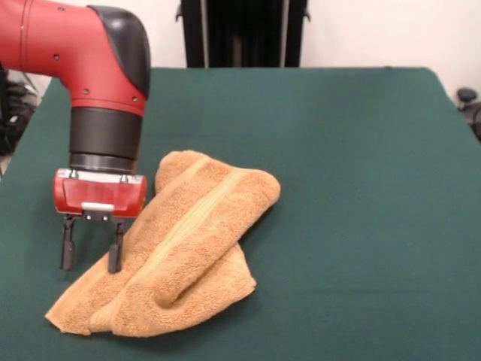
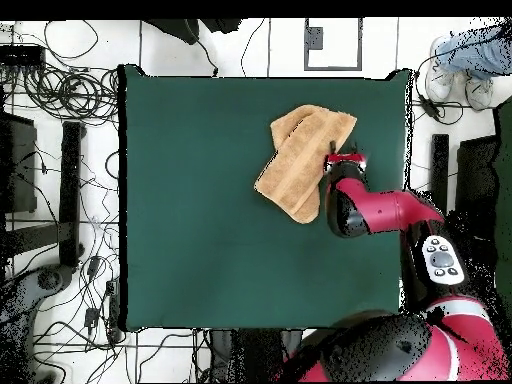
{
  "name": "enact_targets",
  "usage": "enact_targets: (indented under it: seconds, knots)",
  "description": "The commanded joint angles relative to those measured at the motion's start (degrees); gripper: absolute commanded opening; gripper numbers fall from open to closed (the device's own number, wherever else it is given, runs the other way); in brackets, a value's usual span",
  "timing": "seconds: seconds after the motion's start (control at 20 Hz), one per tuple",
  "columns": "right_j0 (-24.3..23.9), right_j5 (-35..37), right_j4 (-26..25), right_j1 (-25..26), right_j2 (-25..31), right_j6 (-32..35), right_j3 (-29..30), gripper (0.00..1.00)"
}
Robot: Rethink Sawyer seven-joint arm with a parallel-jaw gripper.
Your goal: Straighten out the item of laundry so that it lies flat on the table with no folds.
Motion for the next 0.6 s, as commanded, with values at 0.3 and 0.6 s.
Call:
enact_targets:
  seconds: [0.3,0.6]
  knots:
    - [0.2,11.0,0.7,4.6,7.4,1.1,5.3,1.0]
    - [5.0,11.4,1.0,2.5,2.5,1.4,4.7,1.0]
